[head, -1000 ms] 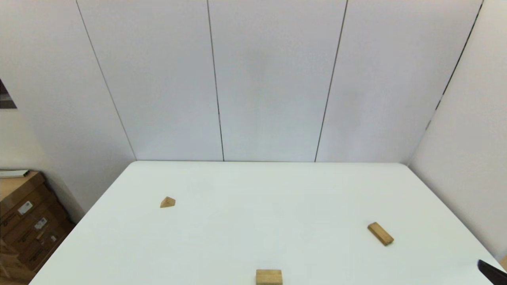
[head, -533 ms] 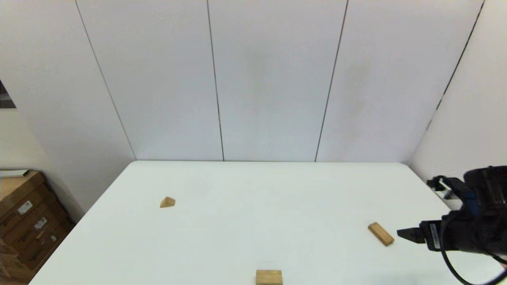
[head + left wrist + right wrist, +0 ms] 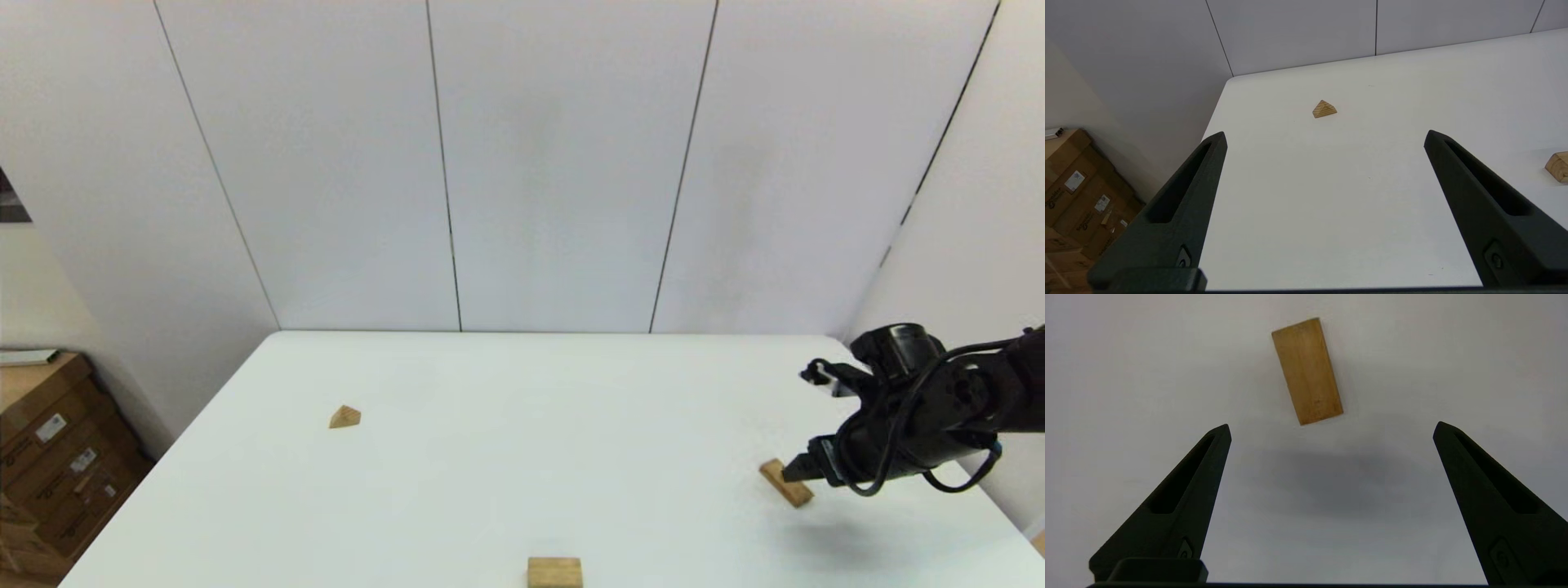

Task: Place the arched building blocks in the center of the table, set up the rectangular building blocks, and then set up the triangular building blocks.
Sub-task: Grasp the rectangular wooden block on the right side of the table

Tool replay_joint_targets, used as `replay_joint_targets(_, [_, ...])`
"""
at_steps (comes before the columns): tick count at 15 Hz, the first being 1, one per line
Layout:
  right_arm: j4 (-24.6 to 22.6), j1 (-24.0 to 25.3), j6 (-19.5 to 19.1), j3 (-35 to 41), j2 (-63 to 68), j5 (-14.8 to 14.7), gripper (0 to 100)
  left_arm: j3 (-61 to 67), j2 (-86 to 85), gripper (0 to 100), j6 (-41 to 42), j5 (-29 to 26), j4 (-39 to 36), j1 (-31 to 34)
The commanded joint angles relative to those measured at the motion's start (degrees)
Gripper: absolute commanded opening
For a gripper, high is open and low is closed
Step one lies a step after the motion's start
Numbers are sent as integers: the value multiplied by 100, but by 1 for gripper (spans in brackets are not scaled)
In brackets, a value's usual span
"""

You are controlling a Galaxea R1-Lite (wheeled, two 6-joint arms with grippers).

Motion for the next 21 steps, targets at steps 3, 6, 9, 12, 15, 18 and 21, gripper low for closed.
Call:
replay_joint_targets(3, [62, 68, -658, -142, 476, 4, 100, 0, 7, 100, 14, 0, -1, -3])
replay_joint_targets(6, [62, 130, -799, -229, 722, 4, 100, 0, 7, 100, -4, 8, -9, -3])
replay_joint_targets(9, [44, 314, -781, -273, 854, 4, 100, 9, 7, 100, -13, 8, -9, -3])
replay_joint_targets(12, [62, 323, -755, -396, 942, 4, 100, 0, 7, 100, -13, 8, -9, -3])
replay_joint_targets(15, [53, 376, -720, -423, 1030, 4, 100, 0, 7, 100, -13, 26, -18, -3])
replay_joint_targets(18, [53, 376, -711, -493, 1065, -5, 100, 0, 7, 100, -22, 26, -18, -3])
replay_joint_targets(21, [53, 376, -711, -651, 1135, -40, 100, 9, 7, 100, -74, 26, -18, -3])
